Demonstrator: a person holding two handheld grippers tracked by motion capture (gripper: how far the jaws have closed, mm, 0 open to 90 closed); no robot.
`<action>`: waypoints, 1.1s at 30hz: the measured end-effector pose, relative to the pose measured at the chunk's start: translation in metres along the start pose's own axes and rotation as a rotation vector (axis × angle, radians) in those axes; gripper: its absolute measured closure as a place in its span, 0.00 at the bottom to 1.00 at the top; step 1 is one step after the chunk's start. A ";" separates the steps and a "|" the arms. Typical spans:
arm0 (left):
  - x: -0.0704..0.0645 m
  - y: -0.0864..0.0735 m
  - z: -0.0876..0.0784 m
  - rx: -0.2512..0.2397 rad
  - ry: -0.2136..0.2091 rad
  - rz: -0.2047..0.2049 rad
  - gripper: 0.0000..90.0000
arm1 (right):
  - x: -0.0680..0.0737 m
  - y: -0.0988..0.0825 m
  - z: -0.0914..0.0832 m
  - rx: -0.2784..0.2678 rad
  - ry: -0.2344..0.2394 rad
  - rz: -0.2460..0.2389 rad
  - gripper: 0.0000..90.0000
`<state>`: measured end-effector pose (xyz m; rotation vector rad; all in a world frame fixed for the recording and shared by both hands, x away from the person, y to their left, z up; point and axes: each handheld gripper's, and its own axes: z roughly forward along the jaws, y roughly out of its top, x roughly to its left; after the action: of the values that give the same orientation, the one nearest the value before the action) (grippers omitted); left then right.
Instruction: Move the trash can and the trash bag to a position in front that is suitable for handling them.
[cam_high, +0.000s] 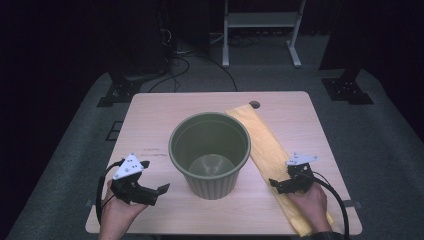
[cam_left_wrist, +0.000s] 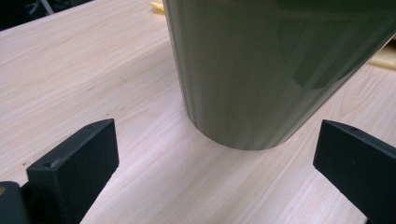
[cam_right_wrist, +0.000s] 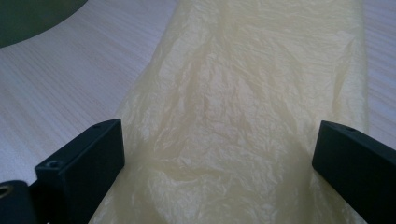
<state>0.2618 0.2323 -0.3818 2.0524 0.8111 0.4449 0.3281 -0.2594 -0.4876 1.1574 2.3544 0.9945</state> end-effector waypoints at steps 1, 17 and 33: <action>0.000 -0.002 0.003 0.005 0.000 0.002 0.00 | 0.000 0.000 0.000 0.000 0.000 0.000 0.01; 0.008 -0.050 0.053 0.055 0.000 -0.042 0.00 | 0.000 0.000 0.000 0.000 0.002 -0.002 0.01; 0.016 -0.069 0.080 0.159 0.044 -0.019 0.00 | 0.000 0.000 0.000 0.000 0.004 -0.004 0.01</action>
<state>0.2931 0.2251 -0.4832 2.1857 0.9178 0.4281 0.3279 -0.2592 -0.4876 1.1508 2.3594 0.9964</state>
